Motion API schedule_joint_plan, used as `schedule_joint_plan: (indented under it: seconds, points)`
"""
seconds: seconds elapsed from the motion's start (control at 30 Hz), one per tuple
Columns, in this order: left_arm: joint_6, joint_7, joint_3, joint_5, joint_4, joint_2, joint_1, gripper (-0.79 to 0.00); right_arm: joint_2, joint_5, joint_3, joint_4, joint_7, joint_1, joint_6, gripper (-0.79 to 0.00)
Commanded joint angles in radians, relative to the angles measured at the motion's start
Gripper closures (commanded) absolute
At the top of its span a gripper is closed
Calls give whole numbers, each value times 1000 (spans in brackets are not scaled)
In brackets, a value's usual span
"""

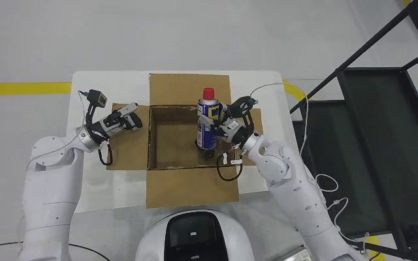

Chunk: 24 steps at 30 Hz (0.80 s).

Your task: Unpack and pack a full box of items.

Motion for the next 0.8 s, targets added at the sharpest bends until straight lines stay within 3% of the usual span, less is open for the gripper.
schedule_joint_plan:
  seconds: [0.0, 0.5, 0.63, 0.77]
  points:
    - [0, 0, 0, 0, 0, 0, 0, -785, 4, 1, 14, -10, -16, -19, -35, 0]
    - [0, 0, 0, 0, 0, 0, 0, -785, 3, 15, 16, -12, -34, -26, -20, 0]
    - [0, 0, 0, 0, 0, 0, 0, -785, 5, 60, 74, -19, -168, -62, -26, 0]
    - [0, 0, 0, 0, 0, 0, 0, -785, 12, -8, 199, 3, -462, -135, -52, 0]
